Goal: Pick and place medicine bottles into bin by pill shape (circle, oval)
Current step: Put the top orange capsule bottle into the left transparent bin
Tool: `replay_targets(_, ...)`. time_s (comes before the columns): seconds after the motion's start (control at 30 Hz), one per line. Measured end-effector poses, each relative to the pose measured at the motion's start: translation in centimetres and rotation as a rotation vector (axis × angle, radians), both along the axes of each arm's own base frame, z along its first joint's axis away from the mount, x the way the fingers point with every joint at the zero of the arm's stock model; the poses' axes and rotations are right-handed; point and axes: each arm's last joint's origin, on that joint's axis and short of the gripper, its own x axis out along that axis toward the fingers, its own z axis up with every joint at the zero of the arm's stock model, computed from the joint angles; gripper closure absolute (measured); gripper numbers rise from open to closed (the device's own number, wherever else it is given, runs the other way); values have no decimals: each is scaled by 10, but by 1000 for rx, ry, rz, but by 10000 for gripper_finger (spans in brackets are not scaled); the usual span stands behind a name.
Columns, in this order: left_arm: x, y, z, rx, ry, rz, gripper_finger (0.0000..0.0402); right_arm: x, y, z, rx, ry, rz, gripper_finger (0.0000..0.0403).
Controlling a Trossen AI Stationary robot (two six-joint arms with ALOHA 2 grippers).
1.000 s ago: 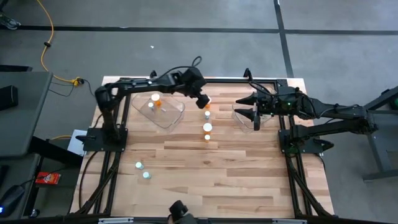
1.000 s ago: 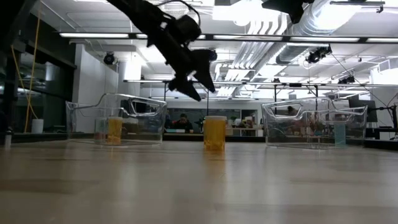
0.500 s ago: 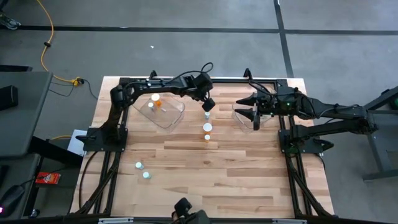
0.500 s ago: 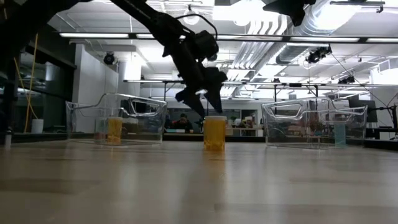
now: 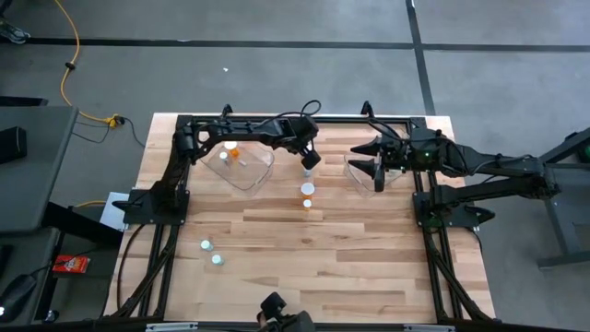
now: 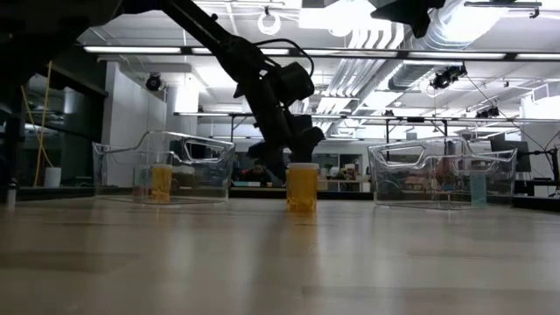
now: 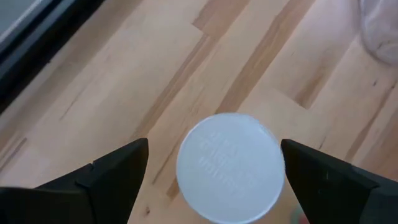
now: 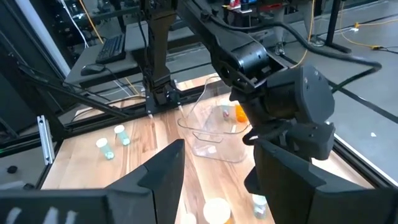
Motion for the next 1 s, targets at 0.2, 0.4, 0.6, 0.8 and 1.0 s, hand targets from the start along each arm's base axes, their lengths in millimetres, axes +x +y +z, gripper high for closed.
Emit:
replay_targets(0.2, 3, -2, -1, 38, 1, 32, 64, 0, 0, -1, 1, 11, -2, 217)
replay_targets(0.4, 6, -4, 0, 52, -5, 29, 120, 0, 0, -1, 1, 13, -2, 217)
replay_targets(0.6, 6, -8, -1, 47, 7, 22, 192, 0, 0, -1, 1, 13, -2, 217)
replay_targets(0.8, 1, -10, 7, 54, 52, -11, 222, 0, 0, -1, 1, 13, -2, 217)
replay_targets(1.0, -16, -18, 66, 135, 4, -66, 202, 0, 0, -2, 2, 15, -2, 217)
